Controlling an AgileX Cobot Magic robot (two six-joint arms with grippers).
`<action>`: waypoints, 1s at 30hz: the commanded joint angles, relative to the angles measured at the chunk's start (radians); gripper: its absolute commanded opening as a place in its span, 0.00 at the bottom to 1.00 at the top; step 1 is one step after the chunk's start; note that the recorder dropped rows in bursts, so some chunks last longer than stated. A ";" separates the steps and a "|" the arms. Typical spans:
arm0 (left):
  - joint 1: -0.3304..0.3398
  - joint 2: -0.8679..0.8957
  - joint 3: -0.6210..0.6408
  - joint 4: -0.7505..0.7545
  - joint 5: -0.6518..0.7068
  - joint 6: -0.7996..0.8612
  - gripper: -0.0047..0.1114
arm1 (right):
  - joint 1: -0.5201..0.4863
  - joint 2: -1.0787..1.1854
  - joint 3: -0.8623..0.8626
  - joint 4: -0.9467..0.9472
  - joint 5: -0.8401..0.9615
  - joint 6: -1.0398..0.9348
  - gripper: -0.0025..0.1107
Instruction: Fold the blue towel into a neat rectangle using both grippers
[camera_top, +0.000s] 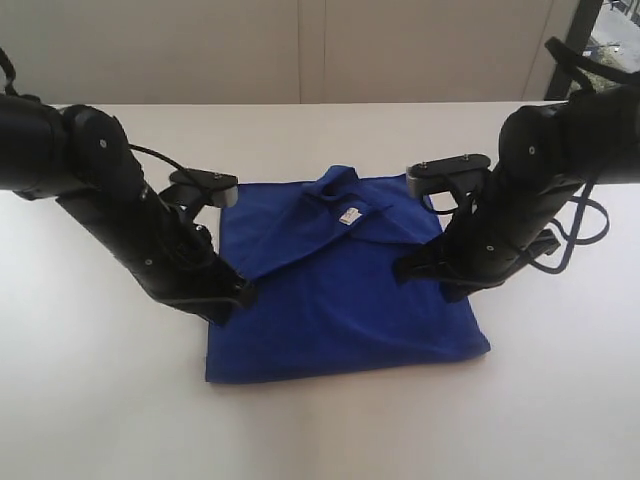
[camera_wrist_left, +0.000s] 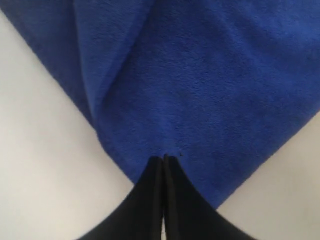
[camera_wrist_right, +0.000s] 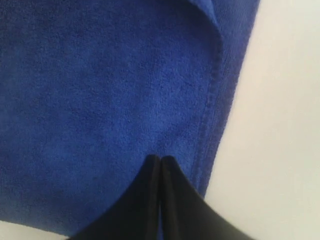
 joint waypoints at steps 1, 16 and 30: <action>-0.046 -0.014 0.043 -0.025 -0.078 -0.016 0.04 | 0.004 -0.008 0.027 0.002 -0.026 -0.003 0.02; -0.052 0.035 0.149 -0.046 -0.210 -0.020 0.04 | 0.004 -0.004 0.094 0.009 -0.112 0.006 0.02; -0.006 0.084 0.149 0.165 -0.175 -0.022 0.04 | 0.004 -0.004 0.105 0.005 -0.107 0.006 0.02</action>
